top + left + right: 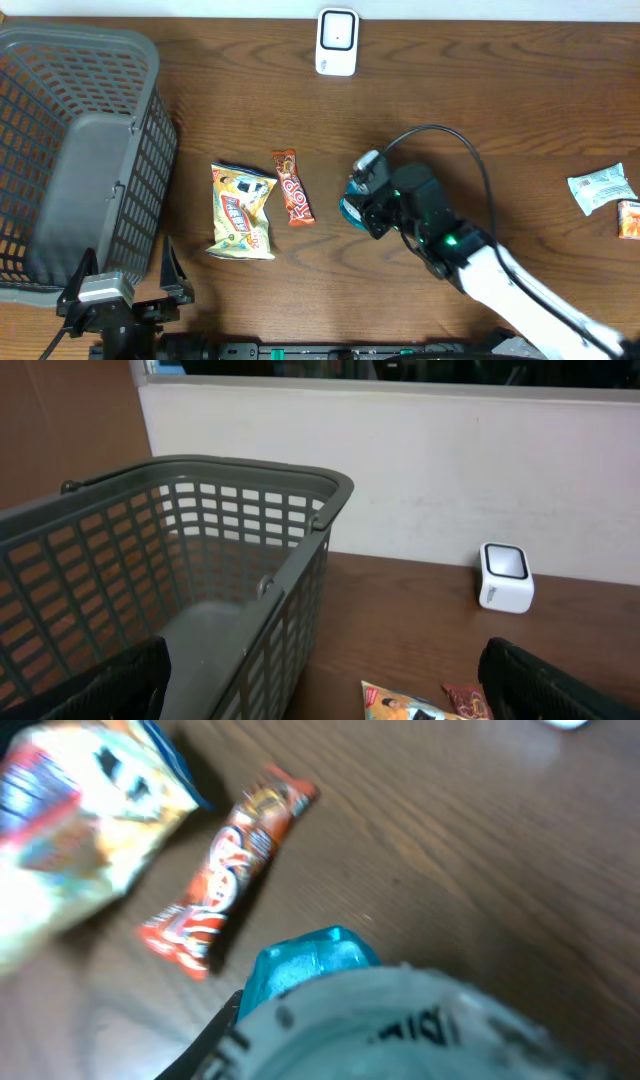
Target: Scan the item barcode
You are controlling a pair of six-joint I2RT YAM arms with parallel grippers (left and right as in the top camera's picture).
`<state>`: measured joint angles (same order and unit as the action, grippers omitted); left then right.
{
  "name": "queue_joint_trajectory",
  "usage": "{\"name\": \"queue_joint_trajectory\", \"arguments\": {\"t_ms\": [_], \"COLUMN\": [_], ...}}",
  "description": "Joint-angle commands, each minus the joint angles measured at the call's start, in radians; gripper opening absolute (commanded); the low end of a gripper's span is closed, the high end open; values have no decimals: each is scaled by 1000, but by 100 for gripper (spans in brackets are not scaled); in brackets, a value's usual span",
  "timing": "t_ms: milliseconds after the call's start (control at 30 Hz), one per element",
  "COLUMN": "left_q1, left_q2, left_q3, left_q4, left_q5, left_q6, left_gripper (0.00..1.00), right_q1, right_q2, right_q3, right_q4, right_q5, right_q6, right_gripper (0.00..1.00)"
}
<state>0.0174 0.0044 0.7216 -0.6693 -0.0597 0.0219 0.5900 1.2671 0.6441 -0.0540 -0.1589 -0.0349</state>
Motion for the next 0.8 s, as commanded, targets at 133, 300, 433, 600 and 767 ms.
{"name": "queue_joint_trajectory", "arguments": {"t_ms": [133,300,433,600,767], "left_q1": [-4,-4,-4,-4,-4], "left_q2": [-2,-2,-2,-2,-2], "left_q3": [2,2,2,2,2], "left_q4": [5,5,5,5,5], "left_q5": [-12,-12,-12,-12,-12], "left_q6": [-9,-9,-9,-9,-9], "left_gripper": [98,98,98,98,98], "right_q1": [0,0,0,0,0], "right_q2": [-315,-433,-437,-431,-431], "right_q3": [17,16,16,16,16], "right_q4": [-125,-139,-162,-167,-162], "right_q5": [-240,-409,-456,-489,-491], "right_q6": [296,648,903,1017,1078], "right_gripper": [1,1,1,1,1]}}
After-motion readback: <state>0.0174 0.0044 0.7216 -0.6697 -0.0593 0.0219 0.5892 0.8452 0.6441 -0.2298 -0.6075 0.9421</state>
